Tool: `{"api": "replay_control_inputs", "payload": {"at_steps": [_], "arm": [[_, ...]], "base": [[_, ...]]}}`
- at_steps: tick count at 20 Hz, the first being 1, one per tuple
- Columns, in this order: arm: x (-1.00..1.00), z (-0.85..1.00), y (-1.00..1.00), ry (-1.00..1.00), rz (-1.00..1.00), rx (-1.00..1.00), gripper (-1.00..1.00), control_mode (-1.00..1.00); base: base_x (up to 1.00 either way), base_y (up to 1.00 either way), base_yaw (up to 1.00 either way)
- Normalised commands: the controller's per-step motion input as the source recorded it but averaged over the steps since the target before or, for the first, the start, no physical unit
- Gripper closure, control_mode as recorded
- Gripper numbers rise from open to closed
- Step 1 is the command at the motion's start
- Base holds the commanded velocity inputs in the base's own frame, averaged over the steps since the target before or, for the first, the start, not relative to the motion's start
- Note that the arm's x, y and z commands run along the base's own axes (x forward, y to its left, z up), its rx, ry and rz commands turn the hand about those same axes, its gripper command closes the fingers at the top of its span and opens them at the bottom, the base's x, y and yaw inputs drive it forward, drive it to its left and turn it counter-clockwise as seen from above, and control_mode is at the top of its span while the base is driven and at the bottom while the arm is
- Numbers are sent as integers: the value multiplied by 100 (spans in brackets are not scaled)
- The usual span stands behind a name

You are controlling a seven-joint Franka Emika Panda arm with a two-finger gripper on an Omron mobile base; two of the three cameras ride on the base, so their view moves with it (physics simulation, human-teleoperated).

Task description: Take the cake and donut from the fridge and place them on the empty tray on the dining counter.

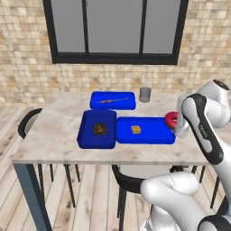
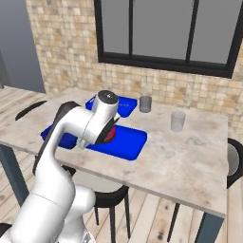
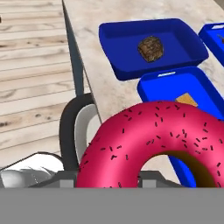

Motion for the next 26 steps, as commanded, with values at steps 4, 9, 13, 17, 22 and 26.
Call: {"api": "replay_control_inputs", "payload": {"at_steps": [4,9,13,17,22,26], "arm": [[51,-50,-10,0,0,0,100,-100],[56,-48,-8,0,0,0,100,-100],[56,-38,-8,0,0,0,100,-100],[54,-29,-12,0,0,0,100,-100],[46,-26,-11,0,0,0,100,-100],[46,-26,-7,0,0,0,100,-100]], "base": [[0,0,0],[0,0,0],[0,0,0],[0,0,0],[0,0,0],[0,0,0]]}}
